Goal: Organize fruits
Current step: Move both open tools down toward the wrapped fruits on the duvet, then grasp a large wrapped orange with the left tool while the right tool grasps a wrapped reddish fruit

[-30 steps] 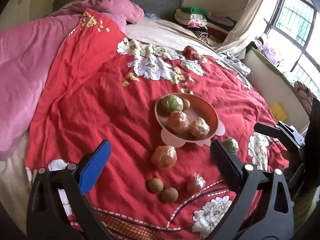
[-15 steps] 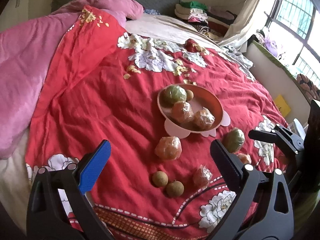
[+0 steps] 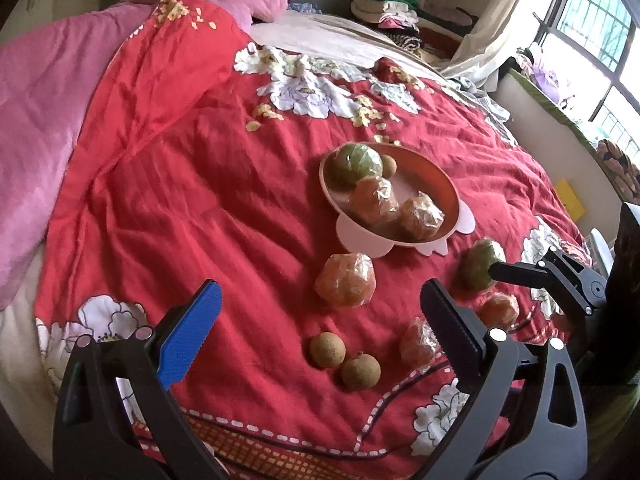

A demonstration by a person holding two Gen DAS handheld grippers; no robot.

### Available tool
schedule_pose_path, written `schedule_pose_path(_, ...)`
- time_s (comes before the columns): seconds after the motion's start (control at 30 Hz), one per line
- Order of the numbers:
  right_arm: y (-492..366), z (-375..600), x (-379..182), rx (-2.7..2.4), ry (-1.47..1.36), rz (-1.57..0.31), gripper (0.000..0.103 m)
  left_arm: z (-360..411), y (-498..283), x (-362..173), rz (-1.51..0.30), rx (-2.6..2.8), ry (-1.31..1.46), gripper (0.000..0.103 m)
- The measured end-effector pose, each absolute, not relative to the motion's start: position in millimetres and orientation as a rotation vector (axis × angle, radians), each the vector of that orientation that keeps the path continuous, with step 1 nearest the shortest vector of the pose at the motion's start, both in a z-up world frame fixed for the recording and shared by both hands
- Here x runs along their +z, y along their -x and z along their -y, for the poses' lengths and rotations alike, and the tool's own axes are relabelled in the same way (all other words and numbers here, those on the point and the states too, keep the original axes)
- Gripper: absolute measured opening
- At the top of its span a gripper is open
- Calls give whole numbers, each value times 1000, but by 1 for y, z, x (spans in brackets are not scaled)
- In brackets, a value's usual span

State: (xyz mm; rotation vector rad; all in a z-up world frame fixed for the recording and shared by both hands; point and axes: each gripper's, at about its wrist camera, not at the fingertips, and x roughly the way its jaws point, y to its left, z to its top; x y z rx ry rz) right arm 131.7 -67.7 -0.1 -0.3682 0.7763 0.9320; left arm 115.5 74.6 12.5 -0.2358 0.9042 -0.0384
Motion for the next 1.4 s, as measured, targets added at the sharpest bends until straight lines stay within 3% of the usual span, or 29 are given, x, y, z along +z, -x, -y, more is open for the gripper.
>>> schedule_pose_path(0.13, -132, 63, -8, 930, 387, -789, 93, -77, -118, 6, -917, -40, 244, 93)
schedule_pose_path(0.2, -131, 60, -11, 933, 402, -791, 82, -77, -119, 2, -923, -42, 247, 93)
schedule_pose_path(0.3, -129, 55, -18, 943, 421, -807, 78, -78, -121, -3, -934, -45, 252, 93)
schedule_pose_path(0.4, -130, 52, -24, 946, 427, -819, 64, -79, -122, -7, -940, -48, 257, 93)
schedule_pose_path(0.63, -132, 46, -35, 964, 413, -836, 50, -78, -126, -12, -939, -70, 265, 93)
schedule_pose_path(0.8, -134, 47, -36, 991, 381, -840, 35, -74, -129, -14, -942, -85, 260, 80)
schedule_pose_path(0.97, -135, 51, -33, 1009, 364, -845, 34, -67, -136, -20, -961, -110, 248, 60)
schedule_pose_path(1.13, -140, 59, -29, 1000, 350, -843, 34, -61, -144, -25, -971, -117, 227, 54)
schedule_pose_path(1.3, -145, 66, -26, 991, 323, -837, 34, -56, -151, -29, -978, -113, 203, 34)
schedule_pose_path(1.4, -147, 68, -24, 987, 315, -838, 34, -54, -151, -30, -980, -118, 187, 33)
